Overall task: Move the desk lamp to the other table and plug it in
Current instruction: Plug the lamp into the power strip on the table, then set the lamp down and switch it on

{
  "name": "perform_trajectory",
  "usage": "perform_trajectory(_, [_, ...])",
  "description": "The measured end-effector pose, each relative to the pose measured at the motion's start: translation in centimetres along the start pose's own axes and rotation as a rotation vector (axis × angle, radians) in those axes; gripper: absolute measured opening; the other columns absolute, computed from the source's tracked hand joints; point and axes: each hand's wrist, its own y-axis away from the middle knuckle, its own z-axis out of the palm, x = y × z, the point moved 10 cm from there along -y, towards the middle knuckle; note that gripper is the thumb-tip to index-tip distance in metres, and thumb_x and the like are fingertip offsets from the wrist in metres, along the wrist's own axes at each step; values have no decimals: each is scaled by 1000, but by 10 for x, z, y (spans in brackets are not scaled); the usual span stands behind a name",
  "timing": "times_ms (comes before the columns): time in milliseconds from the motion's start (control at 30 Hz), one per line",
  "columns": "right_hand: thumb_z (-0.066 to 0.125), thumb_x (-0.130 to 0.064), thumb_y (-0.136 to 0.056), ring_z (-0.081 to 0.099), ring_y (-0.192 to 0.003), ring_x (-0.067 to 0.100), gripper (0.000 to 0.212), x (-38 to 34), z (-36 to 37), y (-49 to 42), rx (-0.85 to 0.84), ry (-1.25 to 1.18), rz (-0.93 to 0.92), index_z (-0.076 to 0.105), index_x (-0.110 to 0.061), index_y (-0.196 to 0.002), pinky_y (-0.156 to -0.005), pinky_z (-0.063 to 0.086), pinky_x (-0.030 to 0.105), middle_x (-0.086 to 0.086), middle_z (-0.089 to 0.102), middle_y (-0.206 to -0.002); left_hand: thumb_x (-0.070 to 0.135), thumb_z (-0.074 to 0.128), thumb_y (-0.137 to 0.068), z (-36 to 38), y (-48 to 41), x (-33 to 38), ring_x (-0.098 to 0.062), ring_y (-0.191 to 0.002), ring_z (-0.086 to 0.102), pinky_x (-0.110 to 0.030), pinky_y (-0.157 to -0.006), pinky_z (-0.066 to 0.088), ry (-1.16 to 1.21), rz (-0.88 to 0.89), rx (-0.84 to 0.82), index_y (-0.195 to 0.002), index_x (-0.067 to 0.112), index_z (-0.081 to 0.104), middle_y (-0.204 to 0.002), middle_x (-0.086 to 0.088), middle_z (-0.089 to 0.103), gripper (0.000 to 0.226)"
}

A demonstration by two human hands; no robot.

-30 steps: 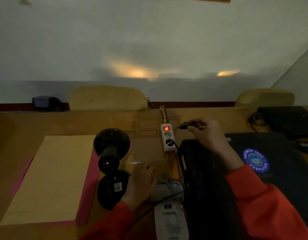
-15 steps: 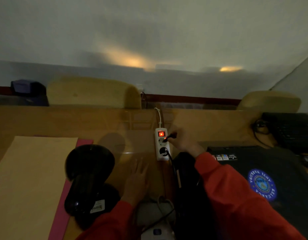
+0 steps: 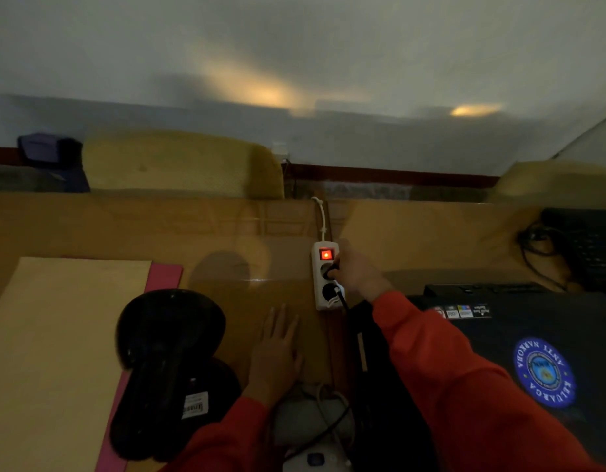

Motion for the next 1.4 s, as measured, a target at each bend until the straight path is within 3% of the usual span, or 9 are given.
perform_trajectory(200, [67, -10, -81, 63, -98, 30, 27, -10, 1, -7, -20, 60, 16, 61, 7, -101, -69, 43, 28, 22, 65, -109, 36, 46, -85, 5, -2, -4, -27, -147, -3, -42, -117, 17, -33, -27, -39, -147, 25, 17, -161, -7, 1, 69])
perform_trajectory(367, [64, -10, -81, 63, -95, 32, 26, -9, -10, 4, 39, 53, -14, 59, 4, -102, -74, 48, 33, 22, 65, -108, 31, 48, -87, -3, -3, 2, -28, -147, -1, -42, -117, 16, -57, -2, -108, -146, 22, 20, -161, -9, 2, 66])
perform_trajectory(533, [60, -16, -85, 62, -94, 28, 23, -12, -30, 38, 174, 67, -36, 58, -5, -107, -76, 50, 34, 16, 65, -108, 31, 46, -92, -26, 8, 12, -29, -137, 31, -40, -111, 28, -49, 22, -116, -134, 14, 40, -153, -13, 31, 46])
perform_trajectory(700, [54, -13, -88, 58, -79, 20, 16, -33, -40, 91, 274, 83, -156, 62, -3, -97, -67, 48, 29, 16, 65, -100, 26, 47, -92, -49, 38, 23, -23, -112, 53, -32, -91, 40, 42, 87, -2, -121, 11, 53, -128, -9, 56, 34])
perform_trajectory(867, [58, -10, -84, 58, -107, 32, 27, -58, -28, 164, 384, 16, -323, 63, -1, -109, -90, 51, 40, 20, 61, -117, 22, 47, -91, -69, 79, 35, -27, -103, 59, -39, -86, 46, 167, 191, 31, -104, 5, 62, -111, -13, 64, 26])
perform_trajectory(933, [58, -8, -85, 56, -108, 35, 25, -63, -11, 186, 352, 21, -352, 63, 1, -107, -91, 49, 42, 21, 62, -115, 22, 47, -93, -69, 100, 42, -27, -105, 59, -41, -87, 46, 192, 273, -23, -107, 6, 62, -114, -12, 64, 26])
perform_trajectory(1067, [53, -9, -87, 54, -107, 34, 28, -67, 39, 220, 209, -26, -366, 61, -5, -114, -90, 44, 40, 19, 58, -117, 21, 51, -91, -82, 151, 37, -13, -102, 61, -14, -83, 46, 458, 336, -39, -116, 18, 61, -118, 3, 63, 27])
perform_trajectory(1200, [58, -9, -85, 59, -97, 30, 22, -85, 96, 254, 93, -71, -472, 64, -1, -104, -77, 38, 21, 18, 63, -108, 20, 52, -95, -82, 199, 9, -9, -104, 61, -29, -91, 50, 572, 342, -82, -113, 19, 64, -114, 2, 65, 22])
perform_trajectory(1400, [55, -7, -81, 48, -71, 8, 10, -113, 178, 290, -89, -212, -507, 63, -3, -86, -59, 30, 6, 20, 63, -89, 48, 43, -82, -100, 254, -64, 7, -78, 61, -20, -68, 47, 675, 132, 236, -86, 32, 68, -80, 27, 68, 29])
